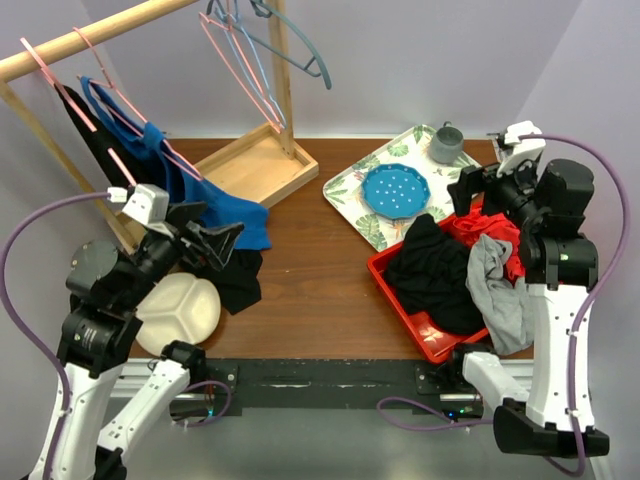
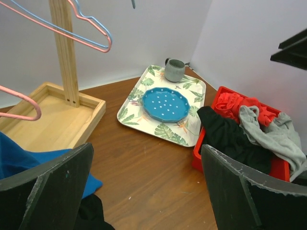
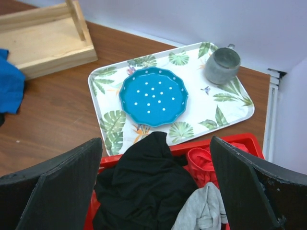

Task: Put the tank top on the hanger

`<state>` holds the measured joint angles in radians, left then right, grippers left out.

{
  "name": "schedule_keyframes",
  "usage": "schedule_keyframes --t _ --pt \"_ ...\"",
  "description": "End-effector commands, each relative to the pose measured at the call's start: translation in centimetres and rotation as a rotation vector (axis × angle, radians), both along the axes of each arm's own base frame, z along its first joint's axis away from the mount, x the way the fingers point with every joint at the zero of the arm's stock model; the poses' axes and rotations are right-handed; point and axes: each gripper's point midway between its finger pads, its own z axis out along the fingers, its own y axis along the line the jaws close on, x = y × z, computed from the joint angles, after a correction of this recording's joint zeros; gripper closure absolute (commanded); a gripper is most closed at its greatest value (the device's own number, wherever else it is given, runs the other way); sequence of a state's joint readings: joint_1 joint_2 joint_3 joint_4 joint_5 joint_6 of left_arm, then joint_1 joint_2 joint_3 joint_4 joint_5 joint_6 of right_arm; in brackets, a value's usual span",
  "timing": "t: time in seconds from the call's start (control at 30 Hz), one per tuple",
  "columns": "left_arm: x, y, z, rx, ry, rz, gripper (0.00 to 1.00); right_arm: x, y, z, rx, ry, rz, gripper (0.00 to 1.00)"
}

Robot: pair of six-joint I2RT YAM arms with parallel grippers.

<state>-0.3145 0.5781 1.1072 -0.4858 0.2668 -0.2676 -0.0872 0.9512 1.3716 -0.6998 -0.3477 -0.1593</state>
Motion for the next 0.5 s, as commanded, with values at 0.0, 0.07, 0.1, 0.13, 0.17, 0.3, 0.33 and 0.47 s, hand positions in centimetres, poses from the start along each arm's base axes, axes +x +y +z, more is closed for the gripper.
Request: schedule_keyframes --t 0.0,0.07,0.1,0.13,0.17,0.3,0.33,0.47 --pt "-1.4 -0.3 0.1 0.021 -0.062 -0.045 0.0 -0.9 -1.2 3.4 0.043 -0.052 -0.098 0.01" --pt "-1.7 -0.1 0.0 0.022 -0.066 -0.037 0.0 -1.1 -1.2 4.0 0.058 -0.06 -0.096 0.02" --pt "-1.7 0.1 0.0 0.025 -0.068 -0.029 0.0 -1.3 -1.1 4.5 0.063 -0.067 -0.09 0.01" --pt "-1.8 0.2 0.1 0.025 -0.072 -0.025 0.0 -1.4 -1.0 4.6 0.072 -0.067 -0.085 0.01" --pt "-1.8 0.3 0.1 0.026 -0.073 -0.021 0.0 -1.5 -1.0 4.8 0.077 -0.069 -0.082 0.01" --pt "-1.9 0.4 0.2 0.03 -0.077 -0.015 0.0 -1.6 -1.1 5.1 0.097 -0.074 -0.096 0.01" --pt "-1.9 0.5 0.2 0.031 -0.078 -0.012 0.0 -1.7 -1.2 5.2 0.097 -0.077 -0.097 0.01" --pt "-2.0 0.6 0.0 0.034 -0.076 -0.007 0.0 -1.8 -1.2 5.3 0.086 -0.079 -0.083 0.01"
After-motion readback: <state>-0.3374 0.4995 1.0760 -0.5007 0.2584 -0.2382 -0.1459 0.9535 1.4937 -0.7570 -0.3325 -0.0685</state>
